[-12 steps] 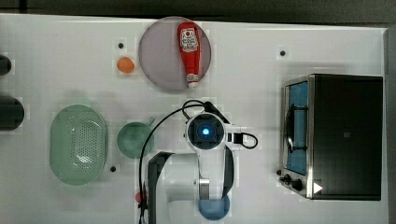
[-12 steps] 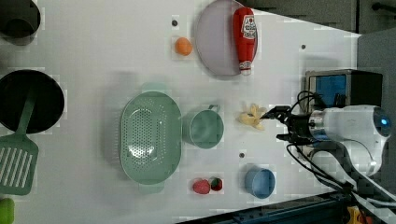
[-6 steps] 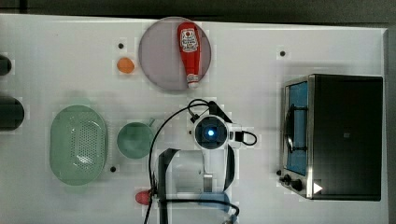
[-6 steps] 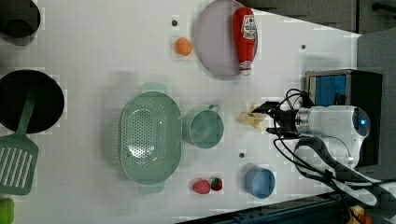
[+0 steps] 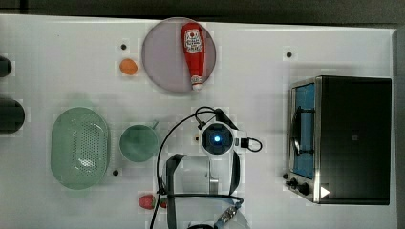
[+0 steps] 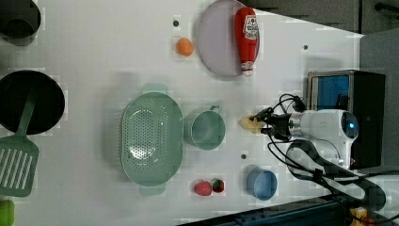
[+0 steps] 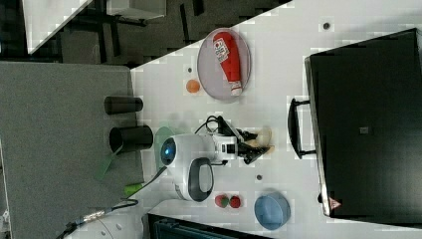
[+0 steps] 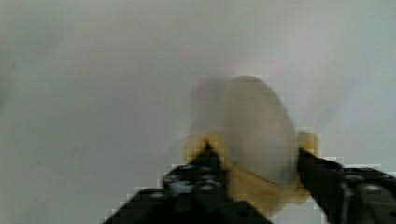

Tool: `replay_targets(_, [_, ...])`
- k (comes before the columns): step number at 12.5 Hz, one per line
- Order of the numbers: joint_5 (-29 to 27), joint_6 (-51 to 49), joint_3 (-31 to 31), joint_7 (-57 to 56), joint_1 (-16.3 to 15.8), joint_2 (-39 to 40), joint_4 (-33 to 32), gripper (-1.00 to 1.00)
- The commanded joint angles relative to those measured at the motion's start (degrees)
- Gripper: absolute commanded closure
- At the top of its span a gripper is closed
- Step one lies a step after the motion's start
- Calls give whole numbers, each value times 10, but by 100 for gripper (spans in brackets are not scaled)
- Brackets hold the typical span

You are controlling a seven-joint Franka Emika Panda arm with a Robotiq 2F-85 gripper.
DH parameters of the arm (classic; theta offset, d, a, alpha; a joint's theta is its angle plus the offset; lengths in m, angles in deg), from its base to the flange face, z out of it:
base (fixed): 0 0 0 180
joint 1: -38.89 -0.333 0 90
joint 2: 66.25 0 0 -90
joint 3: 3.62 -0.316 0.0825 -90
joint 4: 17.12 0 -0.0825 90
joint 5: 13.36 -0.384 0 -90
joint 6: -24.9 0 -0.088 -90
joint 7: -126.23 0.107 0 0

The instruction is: Pick Banana and place it in mug.

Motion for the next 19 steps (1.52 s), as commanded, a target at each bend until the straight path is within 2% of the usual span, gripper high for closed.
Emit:
replay_targets(1, [-9,4,-12,-4,2,-22,3,50])
replay_targets(4, [-9,4,-12,-4,3,-40,4,53])
replay_targets(8, [-9,-34,-13,-4,2,-153,11,53])
replay_targets(10, [-9,-142,-19,-4,0,-246,28,53])
replay_targets(13, [-9,-349,-30,-4,-1,-338,78,53])
replay_targets(16, [-10,-546,-75,11,-17,-373,165,53])
replay_targets(19, [-34,-587,-140,111,-32,-364,216,53])
